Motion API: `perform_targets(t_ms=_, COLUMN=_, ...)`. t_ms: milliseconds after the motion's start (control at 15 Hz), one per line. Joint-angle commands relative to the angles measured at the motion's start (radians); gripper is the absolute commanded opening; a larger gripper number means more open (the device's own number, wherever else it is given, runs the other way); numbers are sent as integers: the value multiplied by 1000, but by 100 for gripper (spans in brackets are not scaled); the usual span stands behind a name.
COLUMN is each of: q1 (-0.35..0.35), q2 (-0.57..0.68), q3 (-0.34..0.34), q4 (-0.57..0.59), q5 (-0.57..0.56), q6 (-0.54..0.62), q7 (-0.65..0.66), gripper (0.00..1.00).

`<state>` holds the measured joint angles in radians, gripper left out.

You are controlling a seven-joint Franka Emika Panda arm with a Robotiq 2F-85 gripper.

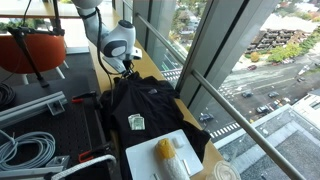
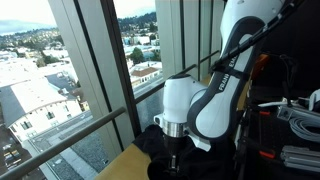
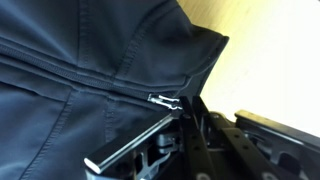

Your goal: Close the zip of the jersey

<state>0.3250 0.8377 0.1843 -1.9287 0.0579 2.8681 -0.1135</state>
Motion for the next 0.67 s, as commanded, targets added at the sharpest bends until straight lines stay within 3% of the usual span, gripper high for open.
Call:
perform_targets(t_ms=0, q1=16, q2=23, q3=10, q4=44, q5=-39, q6=-11, q7=43, gripper=2)
perform_targets(t_ms=600, q1=11, q2=30, q3=17, q4=84, q5=-42, q6=-35, q7=42, gripper=2)
